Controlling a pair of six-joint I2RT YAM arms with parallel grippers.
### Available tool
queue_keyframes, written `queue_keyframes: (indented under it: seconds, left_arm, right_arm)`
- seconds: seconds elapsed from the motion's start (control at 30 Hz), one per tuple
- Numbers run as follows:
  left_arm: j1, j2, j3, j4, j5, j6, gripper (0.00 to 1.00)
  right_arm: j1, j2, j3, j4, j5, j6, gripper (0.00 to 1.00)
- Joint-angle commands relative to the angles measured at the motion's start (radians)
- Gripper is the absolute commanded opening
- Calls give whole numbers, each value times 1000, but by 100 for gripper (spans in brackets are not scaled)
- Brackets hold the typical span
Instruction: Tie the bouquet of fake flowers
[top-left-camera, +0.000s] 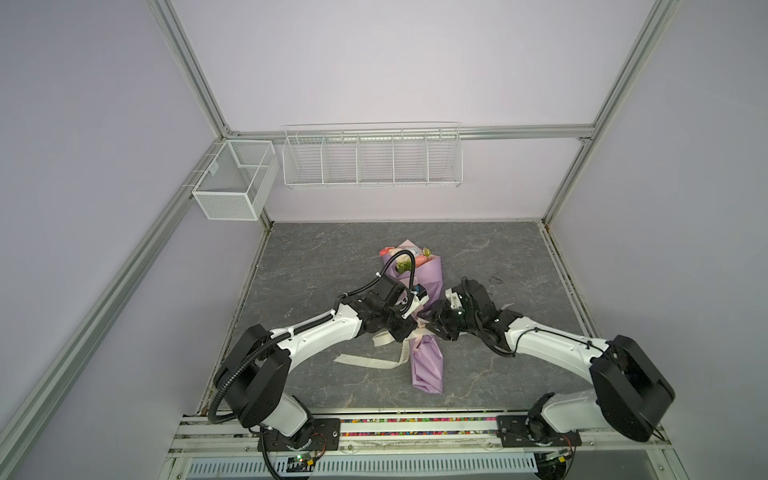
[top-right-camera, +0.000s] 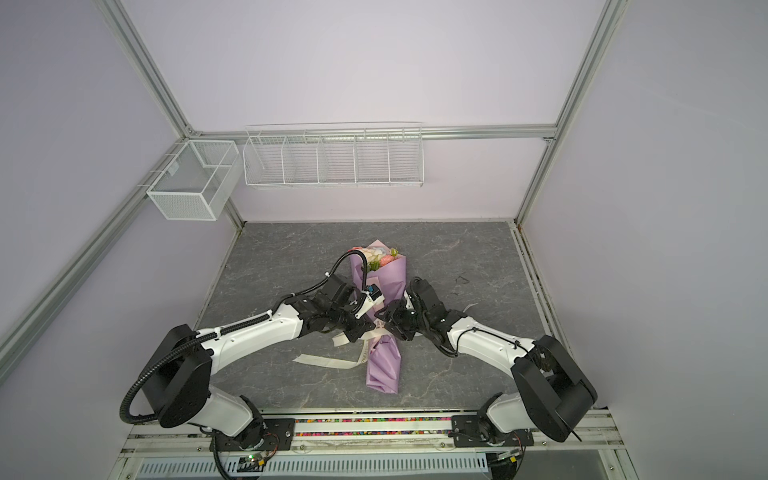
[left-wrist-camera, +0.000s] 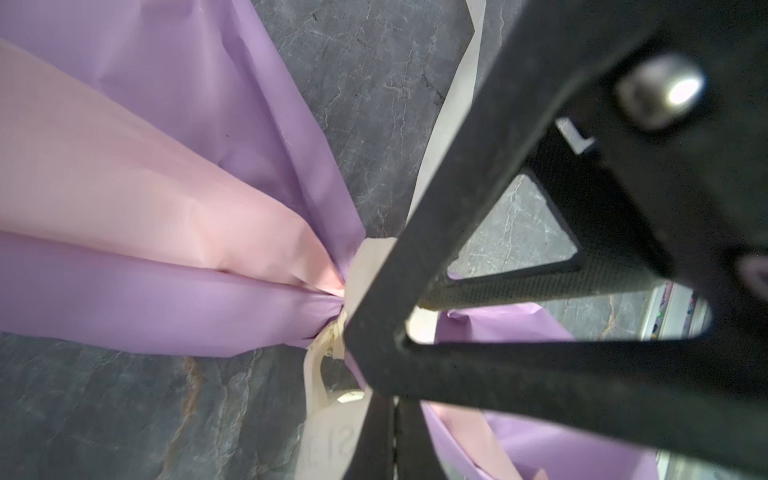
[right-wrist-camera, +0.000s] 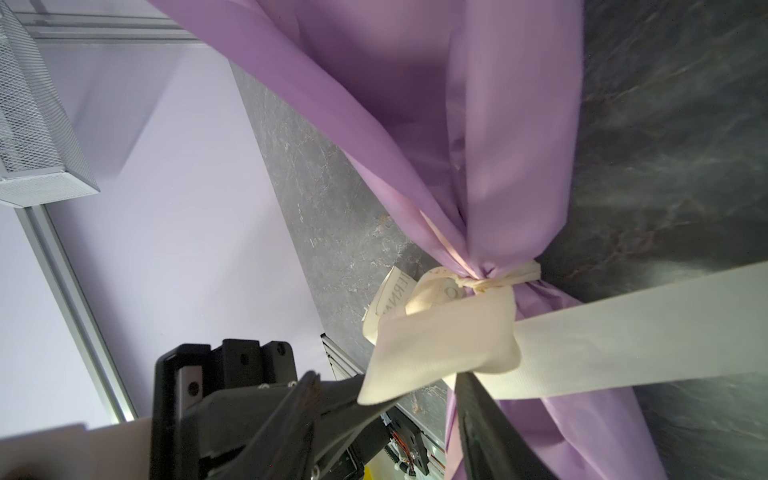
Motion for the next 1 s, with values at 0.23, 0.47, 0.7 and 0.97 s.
queue_keyframes:
  seconds: [0.23,0.47,0.7,0.97]
  left_arm:
    - [1,-16,3,-2,18,-10,2]
    - [1,-24,-2,-3,10,-8,2]
    - [1,-44,-17,-10,7,-14,10]
    - [5,-131,-32,-8,-34,-29,32]
  right_arm:
    - [21,36,-12,81,12,84,51]
    - [24,27,-18,70,39,64,18]
    - [27,-31,-27,-33,56,-22,6]
    - [38,-40,-71,11,-7,-53,6]
